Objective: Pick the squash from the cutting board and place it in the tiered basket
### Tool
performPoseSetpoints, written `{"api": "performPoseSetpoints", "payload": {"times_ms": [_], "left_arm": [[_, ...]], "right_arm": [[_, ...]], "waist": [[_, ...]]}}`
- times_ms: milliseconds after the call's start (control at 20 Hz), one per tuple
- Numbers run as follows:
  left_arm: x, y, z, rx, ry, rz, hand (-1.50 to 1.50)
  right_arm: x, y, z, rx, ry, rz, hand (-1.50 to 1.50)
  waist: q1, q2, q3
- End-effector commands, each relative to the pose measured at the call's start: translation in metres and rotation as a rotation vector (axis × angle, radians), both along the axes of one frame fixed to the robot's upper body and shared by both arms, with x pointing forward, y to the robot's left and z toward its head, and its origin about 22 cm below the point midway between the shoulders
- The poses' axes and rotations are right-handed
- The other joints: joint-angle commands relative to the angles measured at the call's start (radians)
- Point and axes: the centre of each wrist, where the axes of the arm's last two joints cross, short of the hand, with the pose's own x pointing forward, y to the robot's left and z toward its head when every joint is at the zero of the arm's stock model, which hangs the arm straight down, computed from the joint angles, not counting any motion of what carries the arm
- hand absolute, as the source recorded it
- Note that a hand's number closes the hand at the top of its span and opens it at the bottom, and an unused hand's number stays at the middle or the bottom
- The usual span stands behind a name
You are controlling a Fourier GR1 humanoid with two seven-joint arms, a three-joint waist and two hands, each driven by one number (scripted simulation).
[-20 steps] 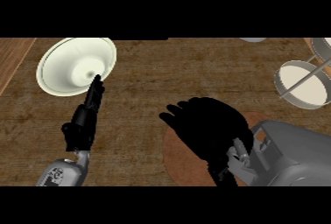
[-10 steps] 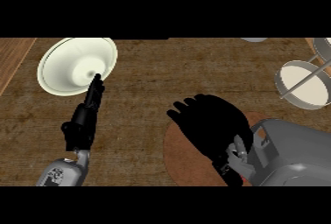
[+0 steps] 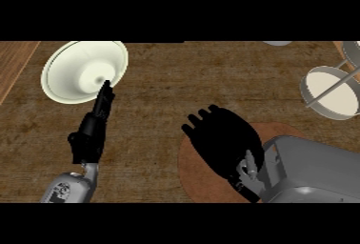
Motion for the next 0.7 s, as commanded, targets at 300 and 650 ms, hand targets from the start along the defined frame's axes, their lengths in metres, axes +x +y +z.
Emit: {"api": "performPoseSetpoints", "payload": {"times_ms": [300,650], "left_arm": [[0.006,-0.006,-0.001,-0.002,0.002,0.012,0.00],[-0.003,0.006,-0.002,-0.006,0.001,-0.010,0.00]], "right_arm": [[0.005,-0.023,-0.029,-0.095,-0.114,-0.138,-1.50],[0.021,-0.030,-0.037,-0.099,-0.041,-0.165,-1.50]], "waist": [[-0.008,0.002,0.000],[0.001,0.002,0.000]]}}
